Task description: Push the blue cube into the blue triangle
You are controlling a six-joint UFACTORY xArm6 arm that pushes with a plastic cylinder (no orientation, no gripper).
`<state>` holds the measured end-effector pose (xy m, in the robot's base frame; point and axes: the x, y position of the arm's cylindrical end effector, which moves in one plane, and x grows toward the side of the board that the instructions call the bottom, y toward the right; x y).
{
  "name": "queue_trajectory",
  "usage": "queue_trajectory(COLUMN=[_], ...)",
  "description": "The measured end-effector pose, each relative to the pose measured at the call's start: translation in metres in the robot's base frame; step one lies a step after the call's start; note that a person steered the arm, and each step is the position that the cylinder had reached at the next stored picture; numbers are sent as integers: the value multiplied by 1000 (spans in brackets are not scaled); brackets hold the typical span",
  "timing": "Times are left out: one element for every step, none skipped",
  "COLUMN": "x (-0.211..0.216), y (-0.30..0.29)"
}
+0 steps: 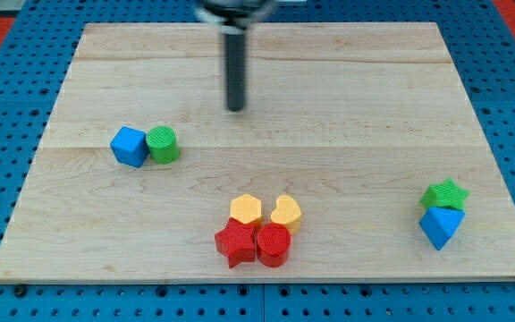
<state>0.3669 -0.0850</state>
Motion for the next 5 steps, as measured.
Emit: queue_trajectory(x=[28, 56, 69, 77, 77], y=[-83, -126, -113, -82, -86])
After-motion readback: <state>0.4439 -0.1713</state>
